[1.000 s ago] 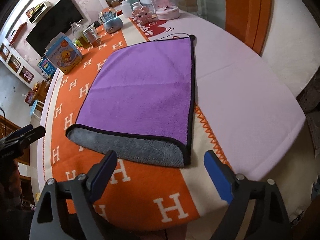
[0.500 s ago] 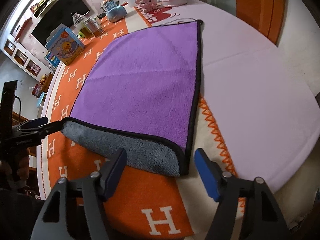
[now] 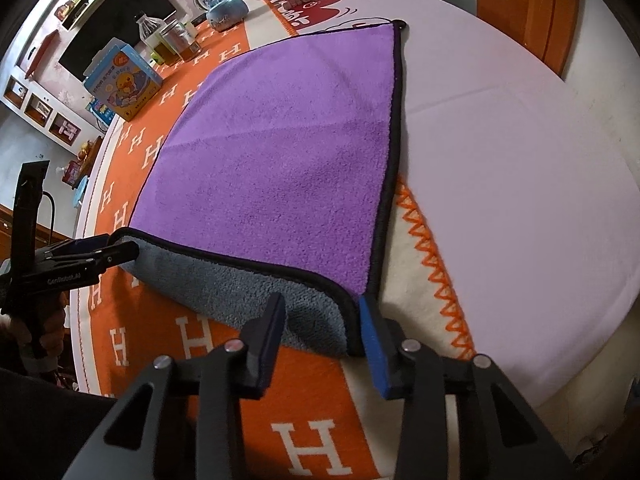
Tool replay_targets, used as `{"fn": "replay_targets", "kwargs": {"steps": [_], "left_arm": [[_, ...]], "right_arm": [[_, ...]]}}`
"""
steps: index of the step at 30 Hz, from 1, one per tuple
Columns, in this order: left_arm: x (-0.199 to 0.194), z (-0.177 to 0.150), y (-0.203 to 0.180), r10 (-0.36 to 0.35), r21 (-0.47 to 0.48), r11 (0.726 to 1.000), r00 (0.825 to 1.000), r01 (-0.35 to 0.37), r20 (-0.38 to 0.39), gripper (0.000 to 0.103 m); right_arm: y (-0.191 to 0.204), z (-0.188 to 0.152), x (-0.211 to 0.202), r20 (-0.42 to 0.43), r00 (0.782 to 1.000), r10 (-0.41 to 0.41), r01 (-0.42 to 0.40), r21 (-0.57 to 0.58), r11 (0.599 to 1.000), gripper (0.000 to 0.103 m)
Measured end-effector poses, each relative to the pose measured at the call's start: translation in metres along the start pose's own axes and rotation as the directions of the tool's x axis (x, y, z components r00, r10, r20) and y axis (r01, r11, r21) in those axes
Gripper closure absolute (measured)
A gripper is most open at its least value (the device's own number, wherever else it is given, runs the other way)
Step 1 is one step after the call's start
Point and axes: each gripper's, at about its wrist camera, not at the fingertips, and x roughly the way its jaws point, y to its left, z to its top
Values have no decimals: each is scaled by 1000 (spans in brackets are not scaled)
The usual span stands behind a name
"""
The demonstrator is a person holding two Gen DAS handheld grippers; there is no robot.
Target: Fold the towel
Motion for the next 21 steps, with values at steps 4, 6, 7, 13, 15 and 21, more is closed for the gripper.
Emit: {"fn": "replay_targets", "kwargs": {"steps": [4,6,7,13,15,21], "left_arm": [[1,0,2,-23,-1,1000,1000,23,-3,38],[2,-3,1,-17,3,1000,1000,17,-4,42],[2,-4,-1,-10,4,1000,1000,10,-2,45],[-2,-11,5,3,-14,1000,1000,-3,4,64],[-5,-13,9,6,-18,1000,1000,-6,6,69],[-8,-13,14,15,-21,1000,1000,-15,4,79]], "right_arm": [[0,-1,-1,-3,1000,-2,2,-2,1000,71],[-1,-1,-1,-4,1000,-2,2,-4,1000,74],[-1,-2,-1,-5,1000,-3,3,-6,1000,75],[-1,-4,-2,-2,1000,-14,14,-14,1000,85],[-1,-5,-2,-1,1000,-17,17,-15,1000,87],[0,-6,-4,6,1000,-21,21,-19,1000,91]]}}
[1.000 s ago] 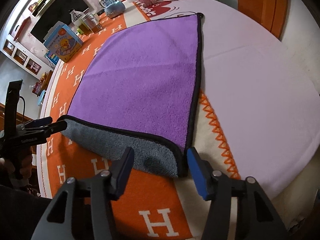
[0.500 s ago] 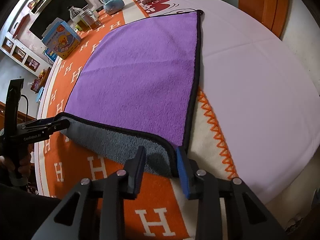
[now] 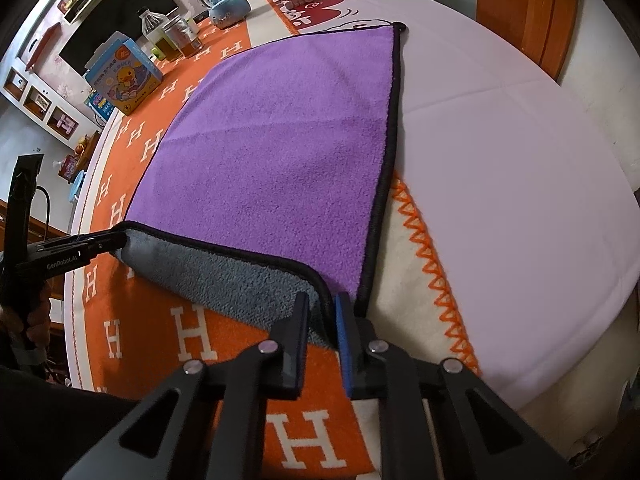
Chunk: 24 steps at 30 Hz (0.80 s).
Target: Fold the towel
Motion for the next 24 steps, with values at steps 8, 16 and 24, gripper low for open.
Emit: {"fn": "replay_targets", "kwargs": {"steps": [8,16,24], "left_arm": [[-3,4,-3,-5,11,1000,1000,5,0,91],[-4,8,1,-12,17,1000,1000,12,-9,93],[-19,15,-1,-14,35,999,1000,15,-15,95]], "right_arm": [[3,0,-3,15,1000,-13,14,-17,1000,98],[8,2,-10,43,999,-29,32,-59,998,99],[10,8,-22,86,996,-24,31,-79,996,99]]}}
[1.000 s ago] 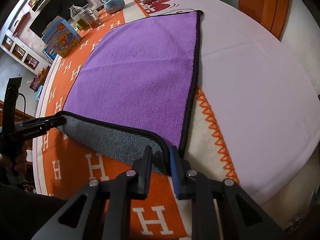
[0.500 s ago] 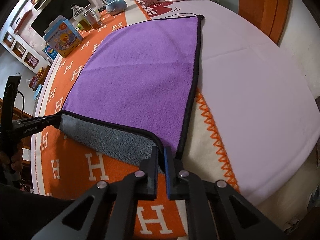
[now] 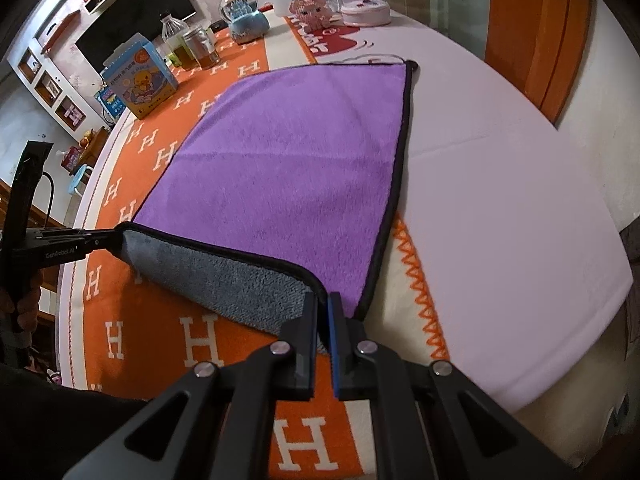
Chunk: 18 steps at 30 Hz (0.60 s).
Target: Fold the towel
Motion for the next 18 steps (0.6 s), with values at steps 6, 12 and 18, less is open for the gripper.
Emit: {"fn": "replay_targets", "kwargs": {"steps": [6,12,18], "left_arm": [[-23,14,-7,6,45,999,1000,-7,8,96],[-54,39,-15,19,95,995,998,-24,55,96],[-84,75,-18,34,108,993,988,-50,149,96]], "right_arm": [[2,15,-15,49,999,1,0,-17,1000,99],[1,41,-35,117,993,5,0,-50,999,99],[-1,72,-51,196,981,-3,18,-76,997,99]]}}
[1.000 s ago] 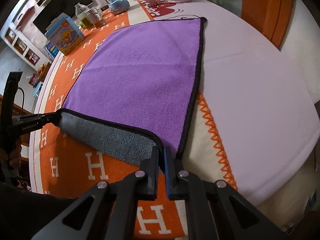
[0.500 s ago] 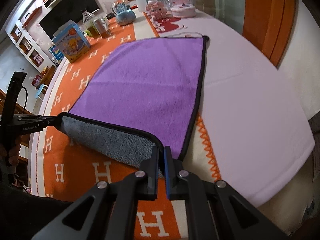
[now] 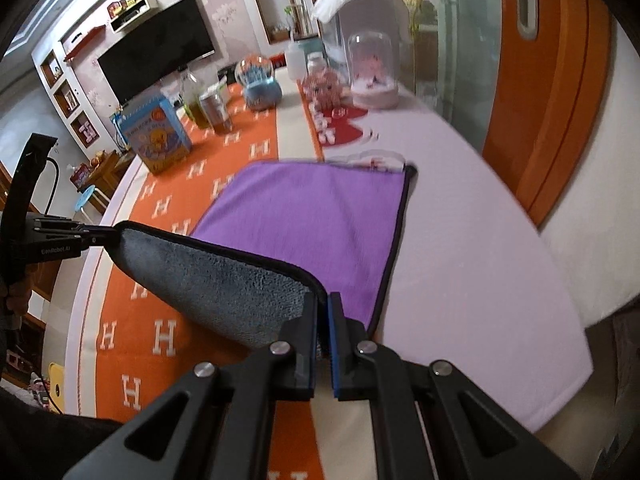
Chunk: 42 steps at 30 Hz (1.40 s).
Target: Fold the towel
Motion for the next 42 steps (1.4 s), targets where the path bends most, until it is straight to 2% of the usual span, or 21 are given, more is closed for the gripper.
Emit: {"fn": "replay_targets", "kwargs": {"steps": [7,13,20,24,30,35,39,42], "left_arm": [[-6,47,4,27,-4,1000,996,-26,86,96],[8,81,0,54,-18,998,991,-52,119,96],[31,106,-6,83,-30,996,981,-79,173,97],[47,114,-6,81,-62,996,974,-70,212,97],[83,124,3,53,-143,989,975,-22,217,96],[109,130,9,51,-188,982,981,-15,188,94],[123,135,13,95,-213,975,984,-61,152,75],[129,137,18,105,-217,973,986,-75,127,69]], "right_arm": [[-7,40,-5,106,994,-24,26,-21,999,99],[-16,67,8,163,985,-54,58,-21,998,99],[-26,86,38,208,967,-146,156,-31,987,99],[-28,92,55,243,950,-197,217,-57,975,98],[-33,95,83,274,932,-236,265,-72,962,98],[-40,98,104,262,938,-226,254,-80,964,98],[-47,100,117,231,943,-241,264,-75,961,94],[-54,103,122,210,942,-263,279,-50,959,86]]}}
